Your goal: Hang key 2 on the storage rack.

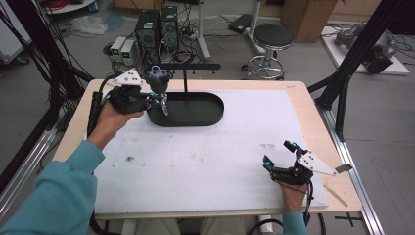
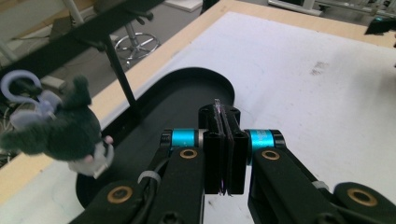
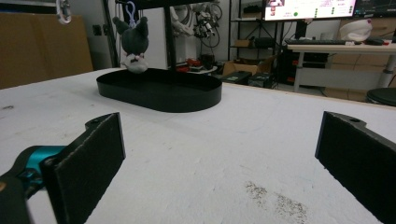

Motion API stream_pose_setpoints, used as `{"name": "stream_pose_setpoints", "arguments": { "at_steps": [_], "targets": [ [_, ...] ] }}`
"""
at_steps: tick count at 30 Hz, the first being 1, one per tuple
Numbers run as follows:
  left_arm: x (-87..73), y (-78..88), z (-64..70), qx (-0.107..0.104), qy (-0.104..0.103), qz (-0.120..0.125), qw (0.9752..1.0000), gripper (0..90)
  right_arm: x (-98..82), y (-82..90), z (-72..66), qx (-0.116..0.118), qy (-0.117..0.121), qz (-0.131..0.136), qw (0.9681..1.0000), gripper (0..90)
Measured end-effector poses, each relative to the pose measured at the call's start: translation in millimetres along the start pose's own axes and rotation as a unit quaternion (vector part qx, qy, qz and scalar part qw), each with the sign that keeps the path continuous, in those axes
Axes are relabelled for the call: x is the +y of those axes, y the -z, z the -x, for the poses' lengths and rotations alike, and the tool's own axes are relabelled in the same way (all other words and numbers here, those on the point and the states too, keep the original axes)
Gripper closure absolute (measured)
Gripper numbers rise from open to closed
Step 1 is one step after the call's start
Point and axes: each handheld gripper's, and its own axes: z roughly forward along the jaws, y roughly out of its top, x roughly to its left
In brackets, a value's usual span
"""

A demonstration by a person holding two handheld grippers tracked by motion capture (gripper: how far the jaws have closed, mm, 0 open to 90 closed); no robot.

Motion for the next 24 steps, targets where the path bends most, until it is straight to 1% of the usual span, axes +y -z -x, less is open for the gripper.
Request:
{"name": "stream_pose_setpoints", "arguments": {
  "at_steps": [1, 4, 6, 9, 11, 13, 15, 20, 21, 22, 24],
  "targets": [
    [3.0, -1.7, -1.0, 0.001, 0.003, 0.002, 1.0000, 88.2, 0.0, 0.1, 0.0, 0.000, 0.000, 0.000, 1.0000, 0.7],
    [11.2, -5.8, -5.4, 0.005, 0.000, -0.001, 1.0000, 88.2, -0.1, 0.2, -0.2, 0.001, -0.003, 0.001, 1.0000, 0.7],
    [16.3, -8.1, -8.6, 0.007, 0.002, 0.001, 1.0000, 88.2, -0.1, 0.0, 0.4, 0.001, 0.000, 0.002, 1.0000, 0.7],
    [23.1, -11.1, -14.5, 0.012, 0.008, 0.004, 0.9999, 88.2, 0.0, 0.2, 0.1, 0.003, -0.004, 0.002, 1.0000, 0.7],
    [27.1, -12.9, -18.6, 0.017, 0.011, 0.004, 0.9998, 88.2, 0.0, 0.2, 0.6, 0.001, -0.002, 0.002, 1.0000, 0.7],
    [30.1, -15.5, -22.3, 0.023, 0.016, 0.008, 0.9996, 88.2, 0.0, 0.3, 0.6, 0.001, -0.003, 0.002, 1.0000, 0.7],
    [32.9, -18.2, -26.4, 0.028, 0.017, 0.004, 0.9995, 88.2, -0.1, 0.2, 0.6, 0.002, -0.004, 0.003, 1.0000, 0.7],
    [38.2, -25.9, -37.5, 0.039, 0.029, 0.002, 0.9988, 88.2, -0.1, 0.3, 0.6, 0.002, -0.004, 0.003, 1.0000, 0.7],
    [39.0, -27.2, -39.6, 0.042, 0.029, 0.000, 0.9987, 88.2, -0.1, 0.3, 0.8, 0.002, -0.004, 0.003, 1.0000, 0.7],
    [39.5, -28.8, -41.5, 0.043, 0.034, 0.002, 0.9985, 88.2, -0.1, 0.3, 0.7, 0.002, -0.004, 0.003, 1.0000, 0.7],
    [40.5, -32.0, -44.7, 0.045, 0.035, -0.001, 0.9984, 88.2, -0.1, 0.3, 0.8, 0.002, -0.004, 0.003, 1.0000, 0.7]
  ]
}}
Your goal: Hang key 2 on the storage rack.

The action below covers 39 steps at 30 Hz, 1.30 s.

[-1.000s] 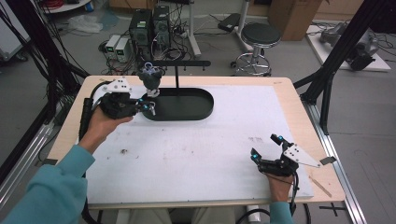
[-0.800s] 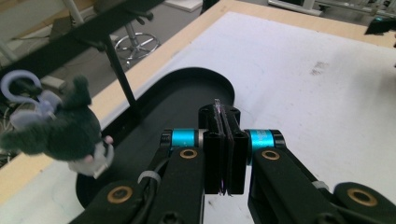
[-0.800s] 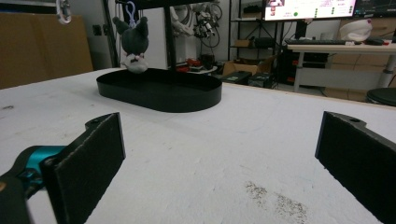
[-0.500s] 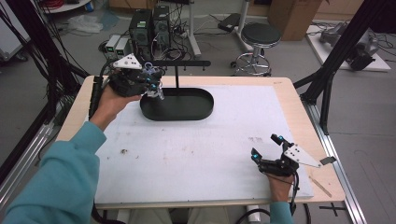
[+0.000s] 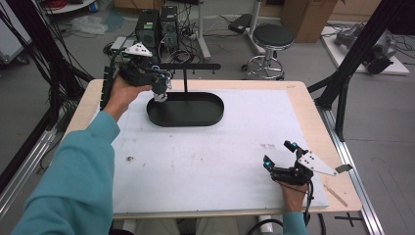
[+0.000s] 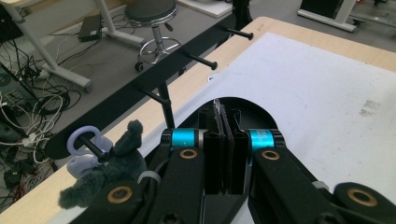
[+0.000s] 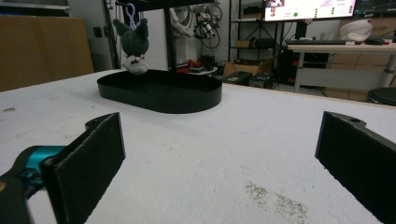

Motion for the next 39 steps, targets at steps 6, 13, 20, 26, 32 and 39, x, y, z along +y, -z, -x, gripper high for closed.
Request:
{"name": "stream_pose_setpoints", "arguments": {
  "at_steps": [6, 13, 20, 26, 32, 39],
  "targets": [
    [7.6, -8.7, -3.4, 0.003, 0.001, -0.005, 1.0000, 88.2, 0.0, -0.1, 0.0, 0.000, -0.001, 0.000, 1.0000, 0.7],
    [17.3, -17.8, -6.3, 0.001, -0.003, -0.010, 0.9999, 88.2, 0.0, 0.0, 0.1, 0.001, -0.001, 0.000, 1.0000, 0.7],
    [18.1, -29.6, -8.5, 0.001, 0.003, -0.017, 0.9998, 88.2, -0.1, -0.1, 0.1, 0.000, -0.002, 0.001, 1.0000, 0.7],
    [14.8, -38.1, -10.8, 0.006, 0.007, -0.032, 0.9994, 88.2, -0.1, -0.1, 0.0, 0.001, -0.003, 0.000, 1.0000, 0.7],
    [11.9, -44.4, -14.2, 0.007, 0.014, -0.038, 0.9992, 88.2, 0.0, -0.1, 0.5, -0.001, -0.002, 0.000, 1.0000, 0.7],
    [9.4, -48.9, -17.8, 0.010, 0.018, -0.042, 0.9989, 88.2, 0.0, 0.2, 0.3, -0.001, -0.005, -0.001, 1.0000, 0.7]
  ]
}}
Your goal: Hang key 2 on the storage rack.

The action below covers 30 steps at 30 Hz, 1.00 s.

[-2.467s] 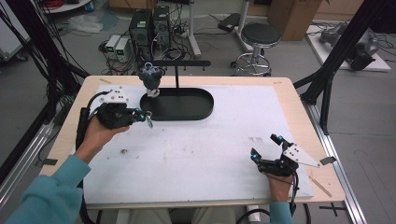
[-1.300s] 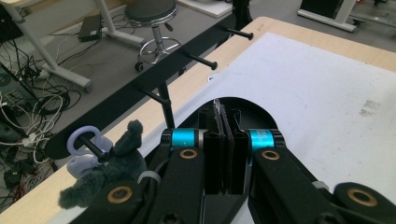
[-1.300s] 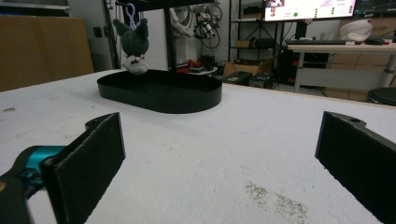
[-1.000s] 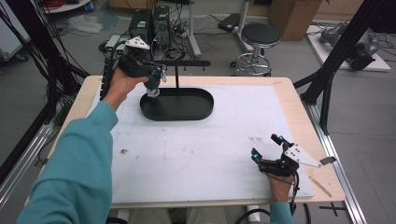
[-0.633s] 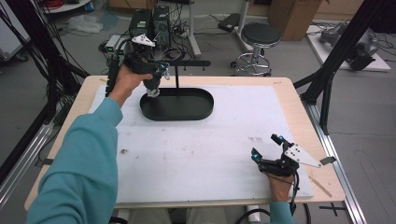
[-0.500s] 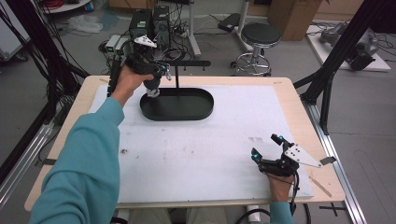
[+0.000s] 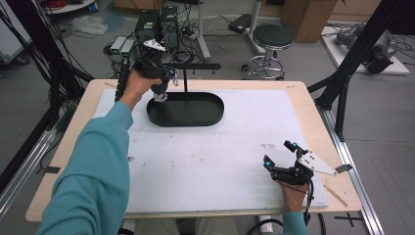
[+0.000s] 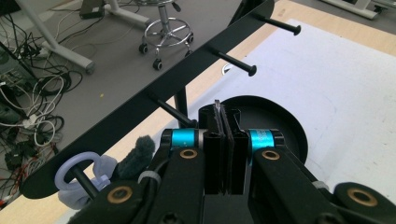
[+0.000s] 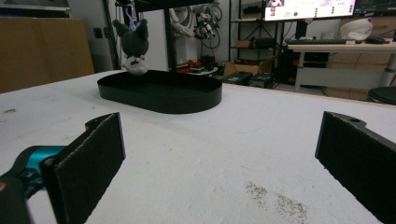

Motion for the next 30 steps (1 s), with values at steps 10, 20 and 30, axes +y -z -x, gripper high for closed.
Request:
{"name": "stream_pose_setpoints", "arguments": {
  "at_steps": [10, 20, 30],
  "targets": [
    [-2.1, -5.8, -3.1, 0.000, 0.004, -0.004, 1.0000, 88.1, -0.1, -0.1, -0.1, 0.001, -0.001, 0.001, 1.0000, 0.7],
    [-3.4, -6.5, -7.4, 0.001, 0.008, -0.002, 1.0000, 88.2, 0.0, -0.2, -0.1, 0.001, -0.001, 0.001, 1.0000, 0.7],
    [-4.8, -9.4, -11.6, 0.003, 0.014, -0.002, 0.9999, 88.2, -0.1, -0.1, 0.1, 0.000, 0.001, 0.001, 1.0000, 0.7]
  ]
}}
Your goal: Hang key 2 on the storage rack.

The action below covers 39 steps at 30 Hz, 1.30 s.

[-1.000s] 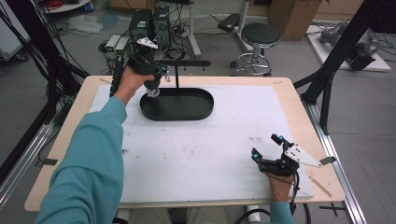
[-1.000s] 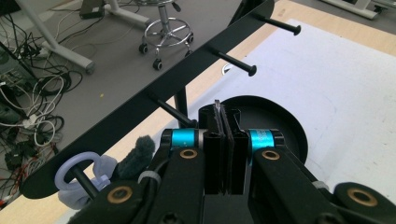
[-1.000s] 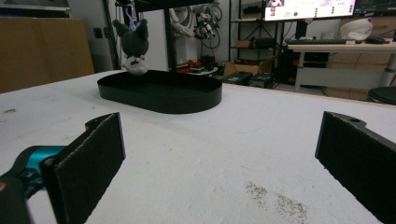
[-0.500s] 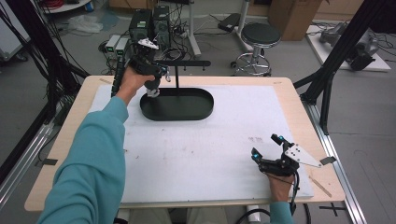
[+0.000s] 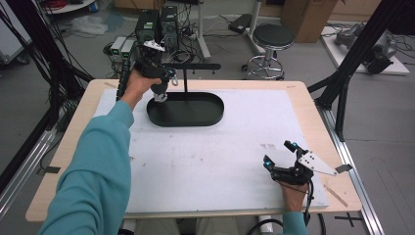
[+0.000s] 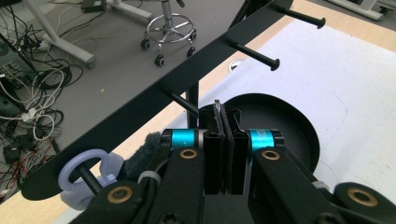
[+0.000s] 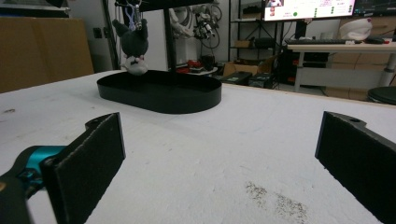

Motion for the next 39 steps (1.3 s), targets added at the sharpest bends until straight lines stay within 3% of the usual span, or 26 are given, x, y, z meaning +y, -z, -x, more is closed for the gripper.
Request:
{"name": "stream_pose_setpoints", "arguments": {
  "at_steps": [26, 39],
  "targets": [
    [-0.4, -6.3, -11.8, -0.002, 0.012, 0.006, 0.9999, 88.1, 0.0, -0.1, -0.2, 0.000, 0.002, 0.000, 1.0000, 0.7],
    [-0.3, -7.7, -10.7, 0.003, 0.016, 0.006, 0.9998, 87.5, 0.0, -0.3, 0.0, -0.001, 0.002, 0.002, 1.0000, 0.7]
  ]
}}
